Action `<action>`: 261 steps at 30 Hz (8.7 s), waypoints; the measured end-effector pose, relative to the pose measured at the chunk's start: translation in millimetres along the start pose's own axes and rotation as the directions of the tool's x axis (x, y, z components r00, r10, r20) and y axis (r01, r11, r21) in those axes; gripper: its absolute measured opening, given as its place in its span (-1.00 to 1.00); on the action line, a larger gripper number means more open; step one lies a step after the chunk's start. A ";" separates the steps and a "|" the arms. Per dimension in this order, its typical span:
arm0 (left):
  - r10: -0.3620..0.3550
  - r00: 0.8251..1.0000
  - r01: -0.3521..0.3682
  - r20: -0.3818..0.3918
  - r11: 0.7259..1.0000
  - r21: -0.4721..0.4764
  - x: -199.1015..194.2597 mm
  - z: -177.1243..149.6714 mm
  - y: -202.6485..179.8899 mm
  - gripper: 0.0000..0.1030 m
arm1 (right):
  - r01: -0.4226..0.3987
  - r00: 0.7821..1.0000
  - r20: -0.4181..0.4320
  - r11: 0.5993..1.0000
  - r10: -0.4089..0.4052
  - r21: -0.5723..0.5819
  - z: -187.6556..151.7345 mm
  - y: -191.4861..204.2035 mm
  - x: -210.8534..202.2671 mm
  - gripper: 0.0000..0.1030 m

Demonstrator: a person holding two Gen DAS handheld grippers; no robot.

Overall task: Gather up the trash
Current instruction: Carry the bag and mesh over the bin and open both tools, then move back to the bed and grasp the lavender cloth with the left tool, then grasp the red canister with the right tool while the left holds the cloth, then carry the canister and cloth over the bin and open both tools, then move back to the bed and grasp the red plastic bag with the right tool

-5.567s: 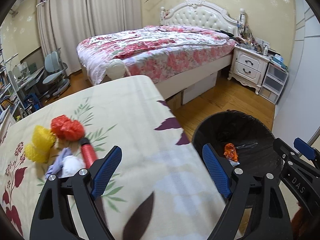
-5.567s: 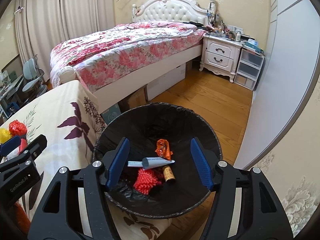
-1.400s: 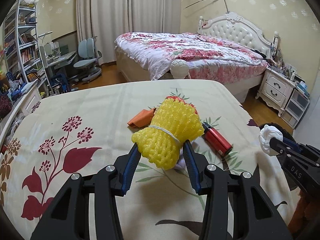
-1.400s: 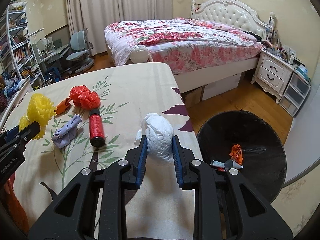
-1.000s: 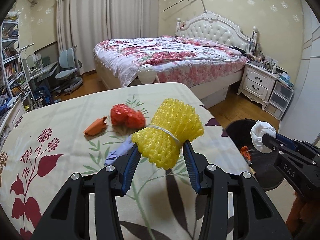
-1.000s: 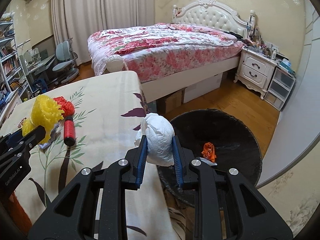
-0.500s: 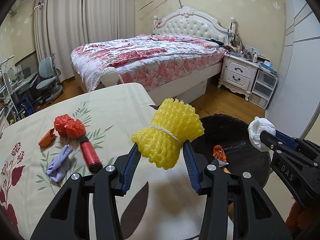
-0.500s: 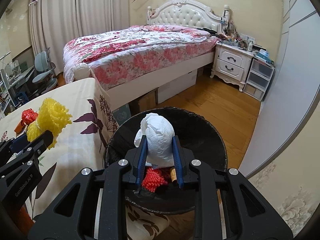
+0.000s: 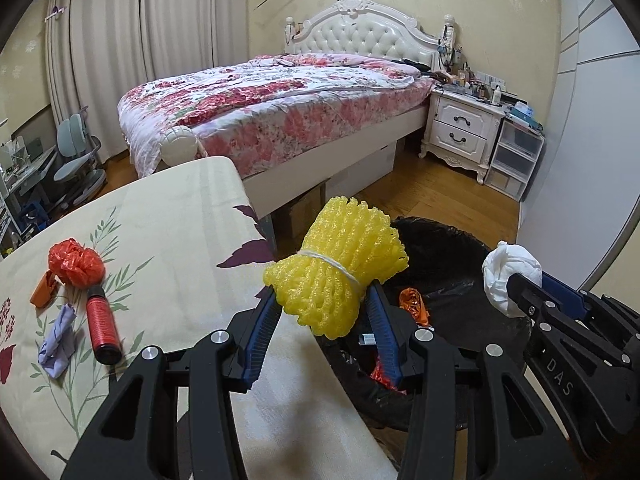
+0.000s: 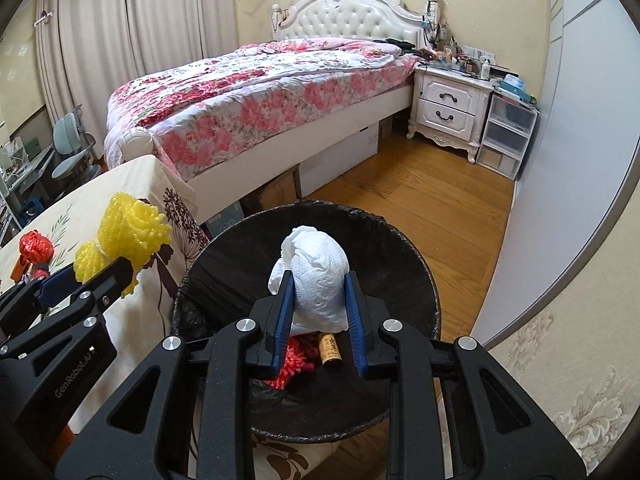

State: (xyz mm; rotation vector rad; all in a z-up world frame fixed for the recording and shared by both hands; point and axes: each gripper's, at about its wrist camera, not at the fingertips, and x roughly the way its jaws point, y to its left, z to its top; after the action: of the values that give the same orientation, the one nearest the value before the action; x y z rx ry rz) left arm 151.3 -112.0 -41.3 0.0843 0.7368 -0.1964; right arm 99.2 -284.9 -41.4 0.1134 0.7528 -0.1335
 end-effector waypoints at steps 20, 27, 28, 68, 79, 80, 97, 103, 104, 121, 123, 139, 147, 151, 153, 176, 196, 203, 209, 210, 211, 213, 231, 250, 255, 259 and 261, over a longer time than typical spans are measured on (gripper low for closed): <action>0.032 0.999 -0.032 0.011 0.999 -0.003 -5.4 -0.6 10.6 0.61 | 0.059 0.998 0.032 0.998 -0.059 0.012 1.2 -7.2 -3.5 0.14; 0.089 0.996 -0.089 0.013 0.995 -0.046 -17.5 -4.1 39.1 0.62 | 0.043 0.998 0.044 0.999 -0.043 -0.003 2.8 4.3 -11.1 0.32; 0.097 0.995 -0.096 0.013 0.994 -0.052 -19.7 -4.7 42.9 0.62 | 0.039 0.998 0.044 0.999 -0.039 -0.005 2.7 6.4 -11.9 0.32; 0.178 0.970 -0.211 -0.166 0.955 -0.208 -32.2 -55.4 211.0 -0.27 | -0.244 0.970 -0.066 0.940 0.234 -0.237 -19.9 181.2 -22.8 0.33; 0.200 0.971 -0.227 -0.134 0.947 -0.229 -54.6 -64.2 225.5 -0.27 | -0.290 0.957 -0.090 0.915 0.275 -0.281 -23.7 214.1 -24.7 0.33; 0.208 0.969 -0.234 -0.133 0.943 -0.235 -57.9 -65.9 229.8 -0.27 | -0.298 0.955 -0.094 0.910 0.283 -0.287 -24.2 218.9 -24.8 0.33; 0.326 0.932 -0.360 -0.159 0.887 -0.291 -79.5 -83.3 292.2 -0.27 | -0.349 0.936 -0.168 0.873 0.309 -0.340 -20.0 278.9 -1.9 0.08; 0.318 0.934 -0.355 -0.165 0.884 -0.303 -79.1 -87.0 295.3 -0.27 | -0.348 0.935 -0.201 0.869 0.293 -0.352 -23.8 289.8 6.5 -0.28; 0.317 0.934 -0.354 -0.165 0.885 -0.303 -78.4 -87.0 295.5 -0.27 | -0.350 0.933 -0.209 0.868 0.292 -0.352 -25.4 290.8 7.2 -0.34; 0.303 0.940 -0.338 -0.159 0.892 -0.301 -79.7 -89.0 286.3 -0.27 | -0.351 0.934 -0.196 0.871 0.298 -0.345 -39.3 279.0 -8.5 -0.55; 0.298 0.942 -0.333 -0.156 0.894 -0.300 -80.3 -89.1 282.8 -0.27 | -0.350 0.935 -0.192 0.873 0.299 -0.340 -40.3 274.6 -11.6 -0.55; 0.234 0.964 -0.259 -0.126 0.929 -0.263 -79.3 -84.1 227.6 -0.27 | -0.292 0.955 -0.143 0.912 0.261 -0.288 -47.6 207.6 -32.4 -0.55; 0.183 0.978 -0.200 -0.098 0.956 -0.215 -74.9 -75.7 183.1 -0.27 | -0.243 0.969 -0.104 0.938 0.224 -0.247 -43.3 166.4 -35.4 -0.55; 0.158 0.984 -0.170 -0.079 0.967 -0.189 -73.6 -68.8 162.2 -0.27 | -0.219 0.975 -0.088 0.951 0.204 -0.217 -40.5 144.6 -33.9 -0.55; 0.143 0.987 -0.153 -0.068 0.972 -0.176 -72.4 -63.6 151.3 -0.27 | -0.205 0.978 -0.080 0.957 0.193 -0.204 -38.2 134.4 -33.1 -0.55; 0.004 0.999 -0.005 -0.035 1.000 -0.027 -22.6 -13.2 32.4 -0.27 | -0.026 1.000 -0.001 0.998 0.026 -0.065 -5.5 29.8 -12.0 -0.55; -0.018 0.998 0.020 -0.059 0.999 0.026 27.6 12.4 -8.6 -0.27 | 0.036 0.999 -0.022 0.999 -0.035 0.019 5.2 -6.6 19.2 -0.55; -0.023 0.996 0.026 -0.087 0.999 0.038 38.1 12.4 -12.8 -0.27 | 0.048 0.998 -0.038 0.999 -0.047 0.023 6.1 -7.7 26.6 -0.55; -0.033 0.994 0.037 -0.101 0.999 0.039 42.2 11.7 -13.9 -0.26 | 0.055 0.997 -0.048 0.998 -0.054 0.026 7.1 -8.7 31.6 -0.55; -0.031 0.994 0.035 -0.102 0.999 0.038 42.6 11.3 -13.5 -0.25 | 0.055 0.997 -0.049 0.998 -0.053 0.027 7.2 -8.6 32.1 -0.54; -0.031 0.994 0.035 -0.104 0.999 0.039 43.0 11.5 -13.2 -0.23 | 0.057 0.997 -0.046 0.998 -0.055 0.029 7.0 -8.8 32.0 -0.53; -0.032 0.994 0.036 -0.102 0.999 0.038 42.2 11.6 -12.6 0.01 | 0.060 0.997 -0.046 0.998 -0.058 0.028 7.9 -7.8 32.8 -0.51; 0.019 0.998 -0.019 -0.062 1.000 0.001 18.7 11.1 14.2 0.55 | 0.105 0.995 -0.002 0.994 -0.105 0.026 9.7 -1.5 18.3 0.33; 0.189 0.977 -0.202 -0.100 0.969 -0.140 -31.7 -33.2 136.4 0.56 | -0.109 0.994 -0.039 0.988 0.106 -0.105 -10.5 106.3 -1.0 0.39; 0.253 0.959 -0.272 -0.125 0.947 -0.168 -39.7 -47.3 176.3 0.56 | -0.184 0.982 -0.065 0.968 0.175 -0.170 -15.4 149.3 -4.2 0.39; 0.274 0.949 -0.304 -0.158 0.928 -0.217 -39.3 -52.3 210.9 0.56 | -0.244 0.969 -0.100 0.943 0.227 -0.226 -19.9 188.1 -1.7 0.39; 0.270 0.946 -0.309 -0.178 0.917 -0.251 -35.1 -51.2 229.2 0.56 | -0.268 0.962 -0.121 0.930 0.245 -0.252 -24.0 207.9 -0.2 0.40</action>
State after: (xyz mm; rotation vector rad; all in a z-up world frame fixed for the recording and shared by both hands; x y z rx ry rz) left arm 139.6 124.8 -53.7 -0.0600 0.8760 0.2001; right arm 116.4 -76.4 -47.2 -0.0394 0.8298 0.2243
